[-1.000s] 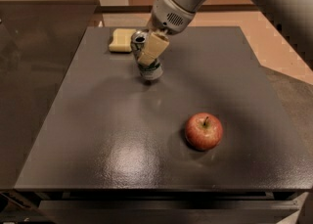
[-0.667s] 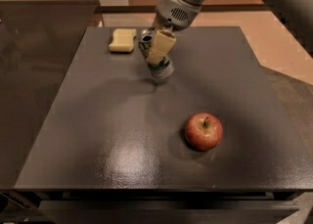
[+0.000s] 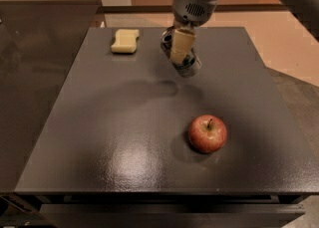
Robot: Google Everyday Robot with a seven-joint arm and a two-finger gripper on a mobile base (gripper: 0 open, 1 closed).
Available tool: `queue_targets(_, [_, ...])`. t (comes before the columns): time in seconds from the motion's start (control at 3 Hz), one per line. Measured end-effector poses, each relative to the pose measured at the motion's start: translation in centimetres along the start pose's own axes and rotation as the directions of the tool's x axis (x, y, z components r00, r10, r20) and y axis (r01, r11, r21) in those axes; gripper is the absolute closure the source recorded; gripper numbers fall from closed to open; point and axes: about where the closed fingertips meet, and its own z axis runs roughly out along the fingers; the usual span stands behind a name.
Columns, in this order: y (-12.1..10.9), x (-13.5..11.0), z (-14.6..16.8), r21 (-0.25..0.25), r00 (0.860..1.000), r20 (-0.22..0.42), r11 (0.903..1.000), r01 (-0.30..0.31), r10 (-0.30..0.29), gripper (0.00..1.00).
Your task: Knock 7up can over
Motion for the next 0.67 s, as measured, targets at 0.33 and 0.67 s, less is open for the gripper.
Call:
queue_targets(0.33, [-0.5,2.1,0.1,0.015,0.996,-0.089,0.9996,-0.023,0.024,0.82])
queue_targets(0.67, [-0.8,3.4,0.5,0.016,0.988,-0.149,0.9993,-0.033,0.035,0.59])
